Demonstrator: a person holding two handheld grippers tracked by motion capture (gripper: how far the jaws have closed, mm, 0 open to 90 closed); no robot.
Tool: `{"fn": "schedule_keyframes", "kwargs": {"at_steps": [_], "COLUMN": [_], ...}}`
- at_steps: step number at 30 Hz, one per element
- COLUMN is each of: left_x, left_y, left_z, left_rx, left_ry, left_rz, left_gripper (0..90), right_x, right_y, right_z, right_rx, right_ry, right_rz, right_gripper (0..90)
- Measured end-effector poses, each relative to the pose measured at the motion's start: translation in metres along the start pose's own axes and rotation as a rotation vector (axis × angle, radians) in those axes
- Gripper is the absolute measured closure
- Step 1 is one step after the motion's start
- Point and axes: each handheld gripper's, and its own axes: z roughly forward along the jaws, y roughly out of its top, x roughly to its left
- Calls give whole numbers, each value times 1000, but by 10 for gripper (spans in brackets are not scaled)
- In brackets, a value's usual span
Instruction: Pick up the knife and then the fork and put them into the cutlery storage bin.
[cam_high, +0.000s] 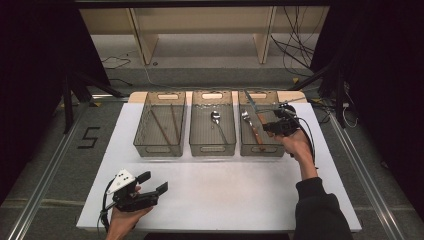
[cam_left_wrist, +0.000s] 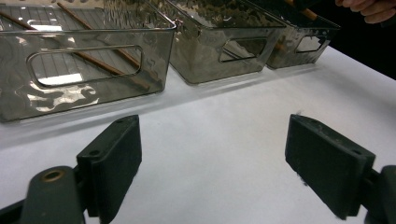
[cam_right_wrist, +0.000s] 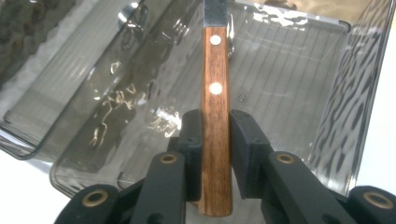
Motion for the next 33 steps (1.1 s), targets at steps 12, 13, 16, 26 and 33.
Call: {"fn": "schedule_keyframes", "kwargs": {"at_steps": [12,13,16,26,33], "left_x": [-1,0,0,-1,-1], "left_y": [0,0,0,0,0], "left_z": [1,1,1,2,2], "left_rx": [2,3,3,5,7], "left_ry": [-3,-3,-2,-4,-5], "left_rz": [-1,-2,-3,-3,0], "left_gripper": [183,183,183,182,182], "right_x": [-4,-4,-4,4,17], "right_y": [-3,-3,-2,-1,-7], "right_z": [4,5,6,-9,-26], "right_rx": [40,45,38,-31,-121], "right_ry": [-17,-16,-8,51,117], "right_rz": [-6,-5,11,-5,-40], "right_gripper": [757,755,650,426,399]}}
